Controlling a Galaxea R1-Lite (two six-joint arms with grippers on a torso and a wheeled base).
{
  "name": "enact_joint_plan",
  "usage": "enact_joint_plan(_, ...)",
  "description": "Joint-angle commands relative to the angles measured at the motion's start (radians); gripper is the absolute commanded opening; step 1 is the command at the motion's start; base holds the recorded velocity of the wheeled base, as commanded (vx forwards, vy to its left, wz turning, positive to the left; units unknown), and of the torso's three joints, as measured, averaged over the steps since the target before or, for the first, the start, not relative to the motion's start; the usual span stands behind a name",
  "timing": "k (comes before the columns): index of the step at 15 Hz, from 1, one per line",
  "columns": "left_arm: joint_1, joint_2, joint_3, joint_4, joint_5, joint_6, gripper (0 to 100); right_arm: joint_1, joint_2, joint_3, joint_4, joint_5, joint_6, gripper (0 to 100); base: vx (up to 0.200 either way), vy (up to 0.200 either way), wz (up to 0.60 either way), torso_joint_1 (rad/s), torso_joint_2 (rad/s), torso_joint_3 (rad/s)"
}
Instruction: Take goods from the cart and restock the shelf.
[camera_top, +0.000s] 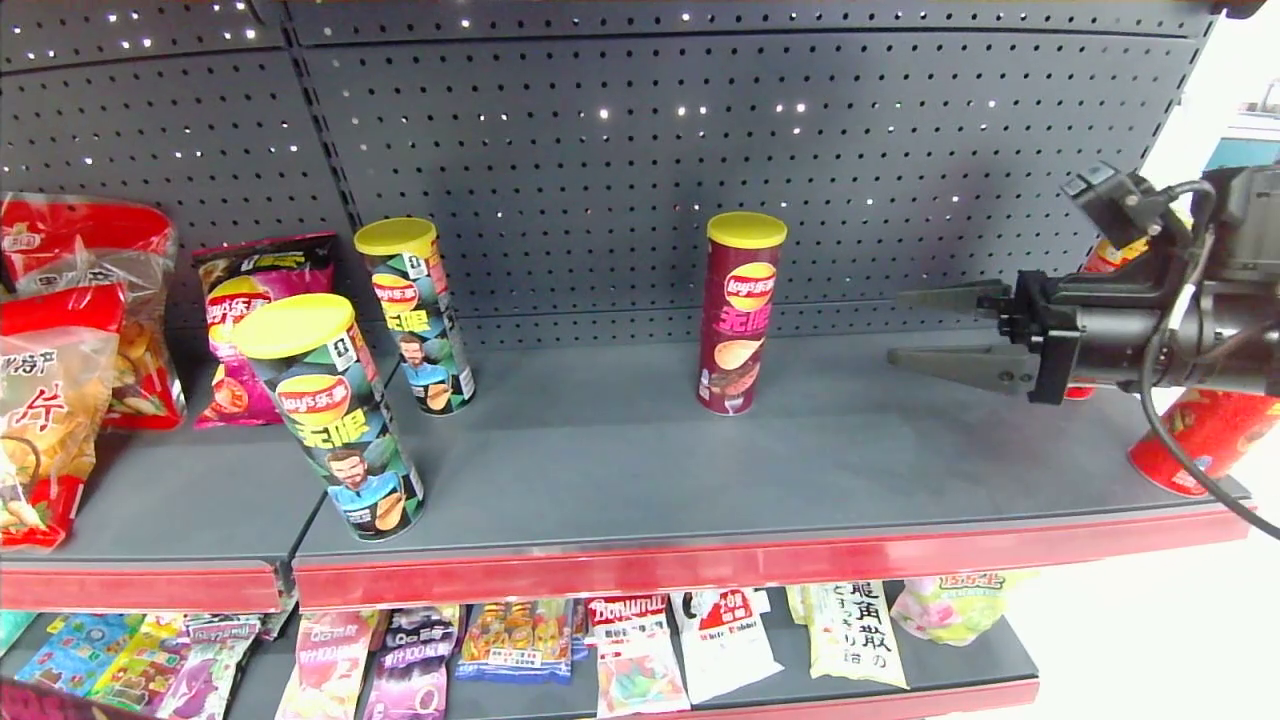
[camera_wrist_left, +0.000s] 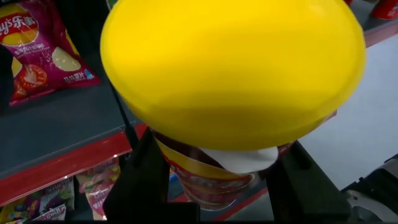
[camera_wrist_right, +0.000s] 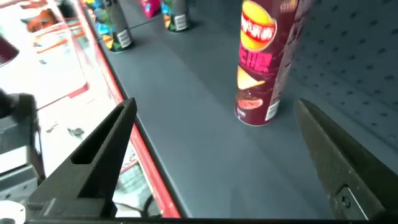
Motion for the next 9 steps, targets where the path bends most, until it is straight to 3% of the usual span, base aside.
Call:
enact_joint_plan(1,0.000,0.017,0.000,0.000,0.001,0.001,0,0.000,0.147,-0.078,0.000,0.036,-0.010,100,0.000,0.000,0.00,0.000,0.00,0.000)
enact_joint_plan(6,0.002,0.014,-0.003,-0.003,0.002,0.002,0,0.063,0.342,-0.314,0.002,0.041,-0.013,100,0.000,0.000,0.00,0.000,0.00,0.000)
enact_joint_plan(9,0.002,0.015,-0.003,-0.004,0.016,0.002,0,0.077,0.406,-0.387,0.000,0.042,-0.013,100,0.000,0.000,0.00,0.000,0.00,0.000)
